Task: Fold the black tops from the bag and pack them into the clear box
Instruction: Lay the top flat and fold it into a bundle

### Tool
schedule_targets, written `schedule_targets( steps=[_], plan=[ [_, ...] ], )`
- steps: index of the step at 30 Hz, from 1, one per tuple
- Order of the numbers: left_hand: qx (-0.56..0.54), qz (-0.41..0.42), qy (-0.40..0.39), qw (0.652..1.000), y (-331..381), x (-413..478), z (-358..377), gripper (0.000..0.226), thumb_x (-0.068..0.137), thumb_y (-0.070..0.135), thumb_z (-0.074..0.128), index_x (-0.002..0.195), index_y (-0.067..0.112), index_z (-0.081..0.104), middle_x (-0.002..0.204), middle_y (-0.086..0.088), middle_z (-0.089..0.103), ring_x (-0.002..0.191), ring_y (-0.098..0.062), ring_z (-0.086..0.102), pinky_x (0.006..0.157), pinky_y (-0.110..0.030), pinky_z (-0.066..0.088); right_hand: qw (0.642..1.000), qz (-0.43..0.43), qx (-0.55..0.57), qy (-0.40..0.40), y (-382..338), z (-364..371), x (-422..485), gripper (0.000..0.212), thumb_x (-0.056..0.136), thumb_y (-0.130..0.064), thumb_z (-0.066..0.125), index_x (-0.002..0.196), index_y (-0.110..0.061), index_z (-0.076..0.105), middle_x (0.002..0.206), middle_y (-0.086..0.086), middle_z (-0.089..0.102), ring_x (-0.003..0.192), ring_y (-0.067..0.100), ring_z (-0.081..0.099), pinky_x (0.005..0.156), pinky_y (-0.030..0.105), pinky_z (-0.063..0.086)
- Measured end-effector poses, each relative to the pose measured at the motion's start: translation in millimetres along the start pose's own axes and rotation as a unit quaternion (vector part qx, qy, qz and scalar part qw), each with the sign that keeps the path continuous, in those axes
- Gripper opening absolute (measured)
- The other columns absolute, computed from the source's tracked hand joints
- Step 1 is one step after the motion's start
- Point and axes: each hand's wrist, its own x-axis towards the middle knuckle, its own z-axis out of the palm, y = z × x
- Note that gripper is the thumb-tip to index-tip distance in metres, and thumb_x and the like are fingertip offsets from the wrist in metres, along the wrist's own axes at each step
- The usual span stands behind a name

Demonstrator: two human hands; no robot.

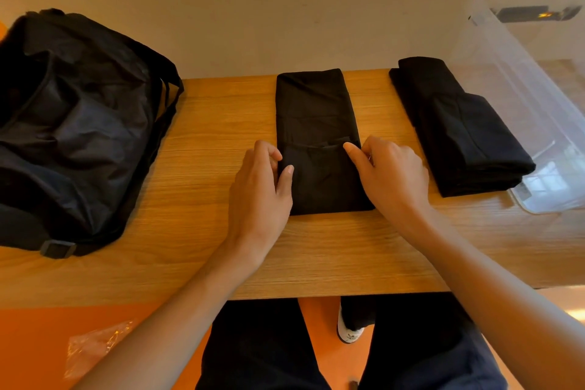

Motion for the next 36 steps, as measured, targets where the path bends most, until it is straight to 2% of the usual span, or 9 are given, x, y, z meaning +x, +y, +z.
schedule_targets(
  steps=[2,4,5,7,9,12,18,26,36],
  plan=[
    [0.064,0.049,0.030,0.996,-1,-1,-3,0.028,0.101,0.035,0.059,0.117,0.014,0.054,0.115,-0.004,0.052,0.085,-0.008,0.053,0.057,-0.014,0.040,0.998,-0.032,-0.011,0.056,-2,-7,-7,0.037,0.102,-0.054,0.048,0.095,-0.020,0.059,0.079,-0.008,0.061,0.071,0.012,0.058,0.052,0.028,0.041],
    [0.107,0.110,0.021,0.988,0,-3,-3,0.040,0.103,0.040,0.052,0.128,0.010,0.054,0.133,-0.010,0.049,0.111,-0.020,0.053,0.079,-0.022,0.048,0.986,-0.121,-0.035,0.114,-5,-11,-19,0.035,0.105,-0.046,0.048,0.112,-0.015,0.062,0.103,0.001,0.064,0.094,0.019,0.059,0.066,0.032,0.049],
    [0.133,0.140,-0.018,0.981,0,-6,-2,0.048,0.105,0.043,0.046,0.138,0.009,0.051,0.145,-0.011,0.045,0.127,-0.024,0.048,0.095,-0.029,0.047,0.980,-0.165,-0.041,0.101,-7,-10,-26,0.038,0.106,-0.042,0.046,0.123,-0.012,0.062,0.119,0.007,0.064,0.109,0.023,0.058,0.082,0.037,0.052],
    [0.184,0.182,-0.121,0.958,0,-10,3,0.062,0.107,0.049,0.030,0.156,0.012,0.036,0.166,-0.007,0.026,0.153,-0.023,0.025,0.121,-0.038,0.029,0.972,-0.224,-0.069,0.007,-8,-3,-36,0.051,0.109,-0.041,0.035,0.148,-0.011,0.049,0.154,0.012,0.047,0.145,0.027,0.039,0.117,0.042,0.035],
    [0.210,0.187,-0.188,0.941,-3,-11,8,0.067,0.107,0.053,0.015,0.163,0.017,0.021,0.172,-0.001,0.009,0.158,-0.016,0.003,0.128,-0.043,0.015,0.964,-0.222,-0.110,-0.097,-7,2,-39,0.064,0.108,-0.049,0.017,0.161,-0.014,0.023,0.169,0.008,0.017,0.158,0.020,0.005,0.128,0.038,0.008],
    [0.229,0.160,-0.222,0.934,-10,-9,9,0.073,0.102,0.060,0.006,0.164,0.021,0.007,0.172,0.004,-0.003,0.157,-0.009,-0.009,0.129,-0.043,0.006,0.963,-0.181,-0.120,-0.160,2,4,-34,0.072,0.102,-0.058,0.000,0.162,-0.019,0.000,0.169,0.001,-0.009,0.155,0.012,-0.016,0.128,0.036,-0.005],
    [0.237,0.120,-0.226,0.937,-14,-10,3,0.083,0.094,0.068,-0.001,0.164,0.023,-0.005,0.169,0.009,-0.019,0.155,-0.009,-0.017,0.128,-0.037,-0.004,0.967,-0.140,-0.100,-0.185,15,0,-30,0.074,0.098,-0.062,-0.005,0.161,-0.023,-0.012,0.169,-0.004,-0.016,0.154,0.008,-0.020,0.128,0.035,-0.006],
    [0.179,0.116,-0.191,0.958,-24,-5,-8,0.078,0.098,0.065,0.006,0.164,0.024,0.000,0.170,0.007,-0.017,0.155,-0.011,-0.019,0.127,-0.035,-0.003,0.975,-0.168,-0.083,-0.121,9,-9,-40,0.070,0.106,-0.055,0.007,0.163,-0.016,0.000,0.170,0.002,-0.008,0.156,0.012,-0.016,0.128,0.036,-0.004],
    [0.207,0.125,-0.234,0.942,-26,-3,-10,0.085,0.091,0.072,-0.004,0.164,0.028,0.000,0.170,0.009,-0.014,0.156,-0.008,-0.015,0.128,-0.038,-0.002,0.964,-0.147,-0.097,-0.200,5,-7,-38,0.077,0.098,-0.067,-0.005,0.161,-0.024,-0.010,0.168,-0.005,-0.019,0.153,0.008,-0.024,0.126,0.032,-0.010]
  ],
)
